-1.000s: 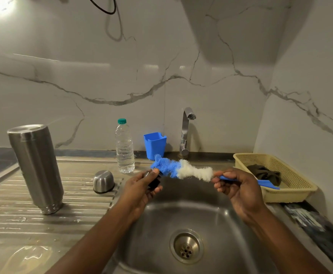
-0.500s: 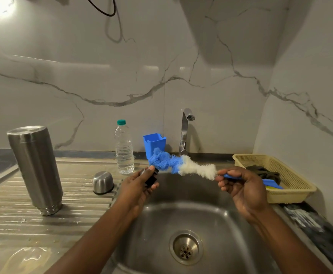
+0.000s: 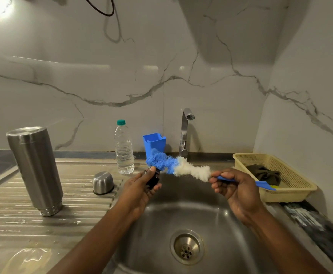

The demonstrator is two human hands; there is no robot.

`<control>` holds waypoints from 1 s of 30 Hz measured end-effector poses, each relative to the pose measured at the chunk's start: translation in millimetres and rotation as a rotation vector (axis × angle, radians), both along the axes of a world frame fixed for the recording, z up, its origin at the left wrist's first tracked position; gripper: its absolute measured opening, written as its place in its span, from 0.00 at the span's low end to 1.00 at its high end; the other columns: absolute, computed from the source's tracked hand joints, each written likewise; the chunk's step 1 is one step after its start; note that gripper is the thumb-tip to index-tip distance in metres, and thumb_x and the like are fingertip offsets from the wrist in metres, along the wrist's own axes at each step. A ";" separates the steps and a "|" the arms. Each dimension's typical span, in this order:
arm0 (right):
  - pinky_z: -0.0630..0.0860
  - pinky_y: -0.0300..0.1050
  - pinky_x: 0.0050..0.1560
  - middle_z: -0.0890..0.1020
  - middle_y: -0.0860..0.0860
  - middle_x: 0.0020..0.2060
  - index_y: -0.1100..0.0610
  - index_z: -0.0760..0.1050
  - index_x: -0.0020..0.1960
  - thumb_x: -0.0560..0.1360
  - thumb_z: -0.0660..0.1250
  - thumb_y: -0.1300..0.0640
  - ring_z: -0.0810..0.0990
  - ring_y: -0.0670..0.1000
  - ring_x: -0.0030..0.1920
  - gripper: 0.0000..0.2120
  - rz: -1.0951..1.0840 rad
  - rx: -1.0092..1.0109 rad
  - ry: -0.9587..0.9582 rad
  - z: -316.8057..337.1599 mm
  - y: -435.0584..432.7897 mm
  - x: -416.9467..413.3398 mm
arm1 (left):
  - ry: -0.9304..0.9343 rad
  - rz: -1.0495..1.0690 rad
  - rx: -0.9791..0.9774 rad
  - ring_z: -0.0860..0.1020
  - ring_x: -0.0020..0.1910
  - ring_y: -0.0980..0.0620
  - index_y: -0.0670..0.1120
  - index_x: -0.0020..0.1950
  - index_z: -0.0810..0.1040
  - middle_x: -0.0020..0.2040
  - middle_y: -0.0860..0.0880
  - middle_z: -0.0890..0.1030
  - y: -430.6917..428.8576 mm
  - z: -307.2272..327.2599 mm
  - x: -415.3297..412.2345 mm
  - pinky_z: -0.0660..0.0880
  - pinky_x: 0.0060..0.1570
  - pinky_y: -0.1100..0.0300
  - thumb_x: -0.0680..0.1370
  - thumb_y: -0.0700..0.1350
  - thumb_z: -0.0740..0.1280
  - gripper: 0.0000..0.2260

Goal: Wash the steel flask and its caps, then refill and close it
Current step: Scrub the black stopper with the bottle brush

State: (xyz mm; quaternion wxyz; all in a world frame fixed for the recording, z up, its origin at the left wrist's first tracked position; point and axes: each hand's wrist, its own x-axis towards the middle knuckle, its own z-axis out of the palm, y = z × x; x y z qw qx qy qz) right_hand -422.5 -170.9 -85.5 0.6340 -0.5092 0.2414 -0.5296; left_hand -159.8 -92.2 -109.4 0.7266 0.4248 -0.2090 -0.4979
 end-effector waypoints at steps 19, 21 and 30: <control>0.81 0.42 0.33 0.83 0.65 0.36 0.70 0.80 0.46 0.79 0.56 0.66 0.82 0.56 0.33 0.15 -0.025 0.073 -0.058 1.4 -1.2 0.6 | 0.174 0.147 -0.120 0.85 0.49 0.47 0.38 0.70 0.73 0.62 0.35 0.83 -5.0 4.8 5.9 0.84 0.40 0.60 0.81 0.42 0.71 0.19; 0.81 0.42 0.33 0.83 0.64 0.37 0.70 0.80 0.46 0.79 0.56 0.66 0.83 0.55 0.33 0.15 -0.026 0.084 -0.073 1.1 0.0 2.0 | 0.180 0.137 -0.130 0.87 0.49 0.47 0.39 0.69 0.74 0.61 0.37 0.83 -5.0 5.6 7.2 0.84 0.40 0.59 0.82 0.42 0.71 0.17; 0.83 0.42 0.35 0.85 0.66 0.39 0.70 0.81 0.47 0.80 0.58 0.66 0.85 0.56 0.35 0.14 -0.068 0.090 -0.056 2.7 -1.2 1.2 | 0.213 0.089 -0.136 0.84 0.62 0.41 0.38 0.63 0.76 0.63 0.36 0.83 -2.8 5.9 3.9 0.86 0.50 0.53 0.82 0.41 0.70 0.11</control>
